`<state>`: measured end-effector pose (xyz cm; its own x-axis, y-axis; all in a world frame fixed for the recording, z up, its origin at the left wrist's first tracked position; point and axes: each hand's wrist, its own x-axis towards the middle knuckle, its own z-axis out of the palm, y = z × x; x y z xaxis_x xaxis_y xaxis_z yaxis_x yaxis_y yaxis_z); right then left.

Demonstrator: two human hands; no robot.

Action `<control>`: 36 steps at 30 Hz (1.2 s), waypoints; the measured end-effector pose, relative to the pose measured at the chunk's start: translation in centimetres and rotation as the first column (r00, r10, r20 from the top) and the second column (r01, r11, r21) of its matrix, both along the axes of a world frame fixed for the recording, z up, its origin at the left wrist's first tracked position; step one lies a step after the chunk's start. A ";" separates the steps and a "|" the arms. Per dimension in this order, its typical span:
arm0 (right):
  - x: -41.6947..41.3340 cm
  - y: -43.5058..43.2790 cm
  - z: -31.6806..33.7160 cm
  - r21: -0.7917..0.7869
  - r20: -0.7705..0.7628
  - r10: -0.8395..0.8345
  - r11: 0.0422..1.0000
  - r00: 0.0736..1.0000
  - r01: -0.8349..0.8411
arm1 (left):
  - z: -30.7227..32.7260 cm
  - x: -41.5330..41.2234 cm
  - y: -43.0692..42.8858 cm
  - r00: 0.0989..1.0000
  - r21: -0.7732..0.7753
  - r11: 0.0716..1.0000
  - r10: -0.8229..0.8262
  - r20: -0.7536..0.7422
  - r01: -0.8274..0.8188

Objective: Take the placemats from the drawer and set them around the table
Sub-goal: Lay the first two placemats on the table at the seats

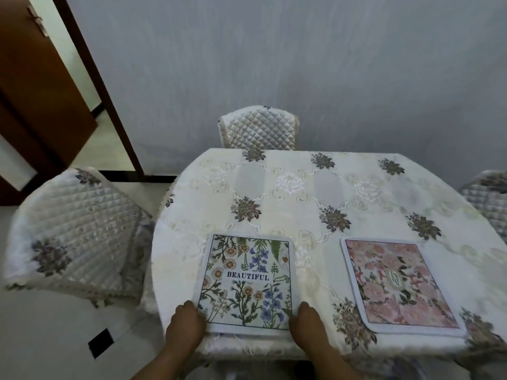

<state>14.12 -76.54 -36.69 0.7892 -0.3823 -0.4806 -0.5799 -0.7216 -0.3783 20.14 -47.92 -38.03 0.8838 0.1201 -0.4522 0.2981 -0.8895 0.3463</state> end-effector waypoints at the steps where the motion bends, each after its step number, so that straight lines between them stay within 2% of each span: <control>1: 0.0 -0.1 0.1 0.005 0.007 -0.022 1.000 1.000 0.022 | 0.3 -0.1 -0.1 1.000 0.014 1.000 -0.008 0.017 0.008; 4: 0.3 -0.2 0.5 0.046 0.030 -0.073 0.996 0.997 0.071 | 1.3 -0.2 -0.3 0.996 0.041 0.999 -0.035 0.083 0.032; 7: 0.3 0.3 1.1 0.067 0.053 -0.020 0.998 0.998 0.016 | 2.0 0.0 -0.4 0.986 0.013 0.997 -0.083 0.147 0.082; 11: -0.3 0.1 3.3 -0.025 0.209 0.067 0.998 0.976 -0.063 | 3.5 0.8 -0.4 0.952 -0.077 0.985 -0.128 0.279 0.155; 14: -1.1 -1.5 5.6 -0.089 0.322 0.046 0.996 0.946 -0.018 | 5.6 1.1 -0.8 0.907 -0.098 0.973 -0.157 0.392 0.210; 18: -3.3 -4.5 7.9 -0.200 0.390 0.037 0.979 0.920 0.046 | 9.0 0.9 -2.9 0.850 -0.171 0.926 -0.221 0.479 0.337; 21: -5.8 -6.8 9.9 -0.191 0.437 -0.034 0.973 0.899 0.130 | 10.8 0.3 -5.4 0.825 -0.227 0.883 -0.254 0.505 0.411; 30: -19.4 -15.2 15.0 -0.209 0.528 -0.207 0.909 0.824 0.361 | 14.8 -6.5 -17.3 0.710 -0.271 0.720 -0.414 0.570 0.638; 36: -33.2 -22.4 17.4 -0.200 0.551 -0.329 0.840 0.767 0.504 | 17.5 -16.9 -27.2 0.661 -0.303 0.629 -0.469 0.586 0.716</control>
<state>-19.08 -98.97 -19.27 0.6036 -0.7879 0.1216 -0.6582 -0.5786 -0.4817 3.22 -75.17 -20.56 0.7724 -0.6191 0.1418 -0.5181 -0.4851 0.7045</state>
